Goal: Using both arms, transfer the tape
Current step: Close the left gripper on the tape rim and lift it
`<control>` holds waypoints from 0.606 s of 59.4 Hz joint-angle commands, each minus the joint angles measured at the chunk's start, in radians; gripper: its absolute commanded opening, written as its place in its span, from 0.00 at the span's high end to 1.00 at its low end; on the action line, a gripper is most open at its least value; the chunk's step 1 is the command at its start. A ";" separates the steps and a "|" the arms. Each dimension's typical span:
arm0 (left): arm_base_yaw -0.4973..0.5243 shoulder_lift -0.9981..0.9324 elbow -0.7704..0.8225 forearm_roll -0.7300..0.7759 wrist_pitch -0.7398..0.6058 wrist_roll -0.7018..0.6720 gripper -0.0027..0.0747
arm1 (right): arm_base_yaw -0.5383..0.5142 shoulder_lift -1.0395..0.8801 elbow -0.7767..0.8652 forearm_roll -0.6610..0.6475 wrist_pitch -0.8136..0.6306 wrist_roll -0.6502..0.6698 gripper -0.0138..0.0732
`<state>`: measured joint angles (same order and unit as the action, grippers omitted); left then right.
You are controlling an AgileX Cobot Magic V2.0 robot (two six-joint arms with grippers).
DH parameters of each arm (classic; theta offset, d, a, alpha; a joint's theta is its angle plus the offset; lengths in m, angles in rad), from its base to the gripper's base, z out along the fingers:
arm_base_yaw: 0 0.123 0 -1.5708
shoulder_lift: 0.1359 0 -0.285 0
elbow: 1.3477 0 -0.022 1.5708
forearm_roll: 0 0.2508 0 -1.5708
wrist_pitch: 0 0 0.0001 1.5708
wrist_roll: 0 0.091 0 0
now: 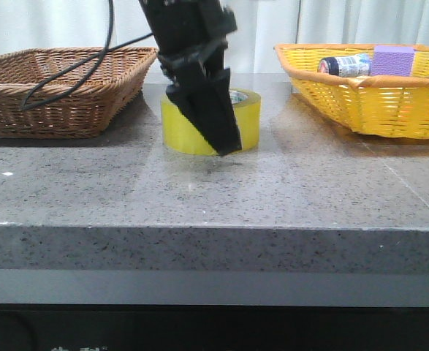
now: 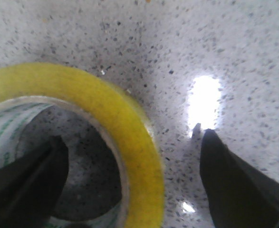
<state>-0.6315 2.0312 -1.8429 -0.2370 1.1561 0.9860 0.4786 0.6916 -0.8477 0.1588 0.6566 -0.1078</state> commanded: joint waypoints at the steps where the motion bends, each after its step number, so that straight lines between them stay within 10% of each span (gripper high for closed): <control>1: -0.004 -0.040 -0.036 -0.015 -0.012 -0.002 0.28 | -0.002 -0.004 -0.025 0.005 -0.076 0.001 0.40; 36: -0.004 -0.037 -0.049 -0.014 0.017 -0.037 0.78 | -0.002 -0.002 -0.025 0.005 -0.076 0.001 0.40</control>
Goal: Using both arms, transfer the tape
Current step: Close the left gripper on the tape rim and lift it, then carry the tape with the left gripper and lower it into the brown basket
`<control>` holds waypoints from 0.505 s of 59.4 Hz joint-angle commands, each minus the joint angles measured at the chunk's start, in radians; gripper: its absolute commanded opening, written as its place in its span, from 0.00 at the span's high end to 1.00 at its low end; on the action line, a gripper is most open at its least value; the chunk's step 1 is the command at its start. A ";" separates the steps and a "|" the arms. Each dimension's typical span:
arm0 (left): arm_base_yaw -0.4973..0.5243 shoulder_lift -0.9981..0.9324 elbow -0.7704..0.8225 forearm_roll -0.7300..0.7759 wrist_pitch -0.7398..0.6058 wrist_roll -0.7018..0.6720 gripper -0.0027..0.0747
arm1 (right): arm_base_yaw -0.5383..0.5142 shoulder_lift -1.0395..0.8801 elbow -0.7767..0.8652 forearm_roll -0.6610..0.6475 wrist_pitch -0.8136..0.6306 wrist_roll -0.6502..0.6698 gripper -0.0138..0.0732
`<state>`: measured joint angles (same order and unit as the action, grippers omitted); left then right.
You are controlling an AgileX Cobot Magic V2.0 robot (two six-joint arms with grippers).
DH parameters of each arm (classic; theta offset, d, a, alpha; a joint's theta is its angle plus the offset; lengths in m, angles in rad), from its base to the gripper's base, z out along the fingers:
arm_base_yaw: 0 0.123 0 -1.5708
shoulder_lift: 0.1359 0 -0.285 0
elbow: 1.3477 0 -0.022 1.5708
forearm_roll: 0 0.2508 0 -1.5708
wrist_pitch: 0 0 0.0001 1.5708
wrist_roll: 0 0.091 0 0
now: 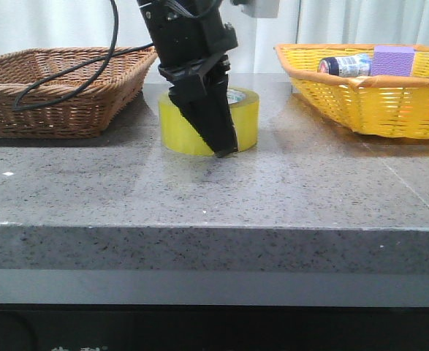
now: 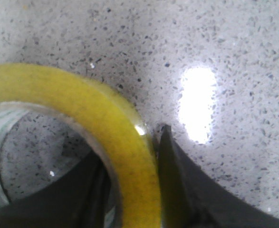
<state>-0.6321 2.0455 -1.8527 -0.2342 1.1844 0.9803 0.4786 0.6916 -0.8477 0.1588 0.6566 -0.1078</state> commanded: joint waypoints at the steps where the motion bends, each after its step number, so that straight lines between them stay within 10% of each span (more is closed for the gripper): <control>1: -0.003 -0.052 -0.043 -0.015 -0.012 -0.036 0.78 | -0.002 -0.002 -0.025 0.005 -0.076 0.001 0.40; 30: -0.001 -0.052 -0.404 0.045 0.055 -0.323 0.78 | -0.002 -0.002 -0.025 0.005 -0.076 0.001 0.40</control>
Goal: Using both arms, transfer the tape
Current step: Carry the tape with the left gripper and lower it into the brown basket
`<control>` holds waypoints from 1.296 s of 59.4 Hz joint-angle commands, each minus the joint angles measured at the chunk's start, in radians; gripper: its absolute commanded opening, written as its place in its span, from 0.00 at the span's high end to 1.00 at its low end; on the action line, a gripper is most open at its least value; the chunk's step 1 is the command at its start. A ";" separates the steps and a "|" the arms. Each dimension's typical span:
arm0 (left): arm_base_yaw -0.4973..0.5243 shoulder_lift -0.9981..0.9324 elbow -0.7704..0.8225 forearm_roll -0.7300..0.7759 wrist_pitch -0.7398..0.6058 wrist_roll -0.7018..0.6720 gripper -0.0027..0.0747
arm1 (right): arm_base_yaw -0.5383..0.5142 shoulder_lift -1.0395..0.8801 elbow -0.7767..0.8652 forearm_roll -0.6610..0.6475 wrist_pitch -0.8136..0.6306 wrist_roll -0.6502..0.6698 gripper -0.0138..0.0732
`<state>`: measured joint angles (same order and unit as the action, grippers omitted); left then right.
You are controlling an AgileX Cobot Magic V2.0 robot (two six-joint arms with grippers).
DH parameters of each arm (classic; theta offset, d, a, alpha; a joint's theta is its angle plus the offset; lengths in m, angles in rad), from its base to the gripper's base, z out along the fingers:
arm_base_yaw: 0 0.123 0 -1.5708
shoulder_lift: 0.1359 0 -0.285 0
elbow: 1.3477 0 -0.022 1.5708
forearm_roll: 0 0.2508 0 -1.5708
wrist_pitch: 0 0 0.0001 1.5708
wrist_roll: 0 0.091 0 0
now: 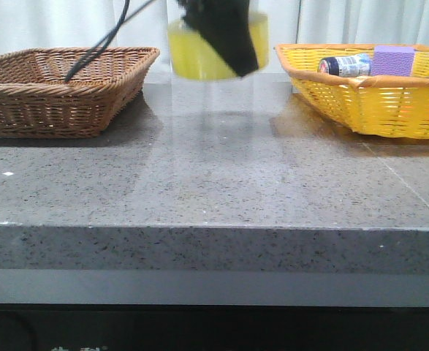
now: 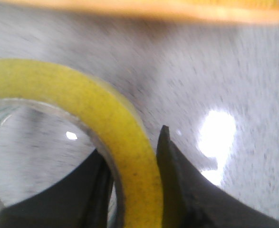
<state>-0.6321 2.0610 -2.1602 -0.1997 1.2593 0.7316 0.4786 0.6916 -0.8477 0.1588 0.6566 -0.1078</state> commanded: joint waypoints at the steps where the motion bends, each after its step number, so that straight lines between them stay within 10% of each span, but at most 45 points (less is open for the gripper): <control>1: -0.001 -0.067 -0.111 0.024 -0.020 -0.090 0.78 | -0.002 -0.002 -0.025 0.005 -0.076 0.001 0.40; 26: 0.036 -0.075 -0.185 0.402 -0.014 -0.424 0.78 | -0.002 -0.002 -0.025 0.005 -0.076 0.001 0.40; 52: 0.268 -0.073 -0.179 0.392 0.023 -0.763 0.77 | -0.002 -0.002 -0.025 0.005 -0.076 0.001 0.40; 77: 0.369 -0.070 0.006 0.275 -0.030 -0.773 0.77 | -0.002 -0.002 -0.025 0.005 -0.076 0.001 0.40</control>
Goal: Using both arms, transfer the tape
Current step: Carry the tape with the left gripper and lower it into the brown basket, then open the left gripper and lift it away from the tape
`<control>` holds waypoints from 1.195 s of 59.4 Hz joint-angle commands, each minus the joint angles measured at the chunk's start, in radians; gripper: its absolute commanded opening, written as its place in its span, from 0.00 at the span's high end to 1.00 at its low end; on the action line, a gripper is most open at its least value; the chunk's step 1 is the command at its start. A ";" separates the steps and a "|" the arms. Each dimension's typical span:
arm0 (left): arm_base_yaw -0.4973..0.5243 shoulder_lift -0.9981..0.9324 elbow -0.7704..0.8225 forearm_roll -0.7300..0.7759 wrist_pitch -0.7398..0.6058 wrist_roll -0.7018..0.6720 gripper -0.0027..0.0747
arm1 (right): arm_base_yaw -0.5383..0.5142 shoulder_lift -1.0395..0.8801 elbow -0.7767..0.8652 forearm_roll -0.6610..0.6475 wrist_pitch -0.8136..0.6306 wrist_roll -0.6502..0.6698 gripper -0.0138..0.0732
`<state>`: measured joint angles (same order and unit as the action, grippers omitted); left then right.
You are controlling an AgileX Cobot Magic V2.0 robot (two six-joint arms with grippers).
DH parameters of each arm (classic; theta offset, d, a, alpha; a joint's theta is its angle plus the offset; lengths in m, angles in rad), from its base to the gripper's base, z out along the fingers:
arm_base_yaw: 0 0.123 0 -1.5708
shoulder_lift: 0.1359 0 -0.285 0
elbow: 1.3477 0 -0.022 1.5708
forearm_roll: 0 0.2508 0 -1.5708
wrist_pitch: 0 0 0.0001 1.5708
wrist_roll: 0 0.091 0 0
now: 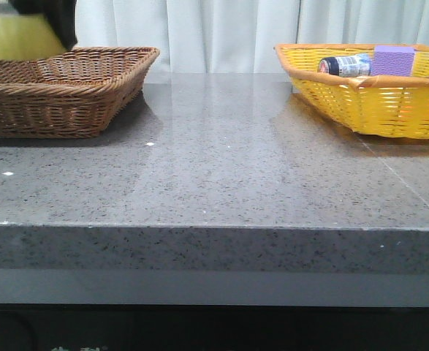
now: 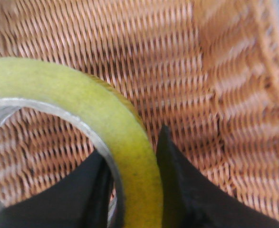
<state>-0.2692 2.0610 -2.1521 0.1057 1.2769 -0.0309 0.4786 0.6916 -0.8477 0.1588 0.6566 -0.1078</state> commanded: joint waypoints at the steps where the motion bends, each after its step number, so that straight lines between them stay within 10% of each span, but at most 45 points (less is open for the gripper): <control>1: 0.006 -0.070 0.003 -0.035 -0.056 -0.010 0.77 | -0.002 -0.002 -0.025 0.005 -0.076 0.001 0.40; 41: 0.006 -0.010 0.035 -0.066 -0.159 -0.010 0.77 | -0.002 -0.002 -0.025 0.005 -0.076 0.001 0.40; 57: 0.006 -0.006 0.035 -0.066 -0.155 -0.006 0.36 | -0.002 -0.002 -0.025 0.005 -0.076 0.001 0.40; 71: 0.006 -0.011 -0.011 -0.062 -0.090 -0.006 0.33 | -0.002 -0.002 -0.025 0.005 -0.076 0.001 0.40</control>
<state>-0.2645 2.1232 -2.1038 0.0400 1.1830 -0.0324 0.4786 0.6916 -0.8477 0.1588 0.6566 -0.1078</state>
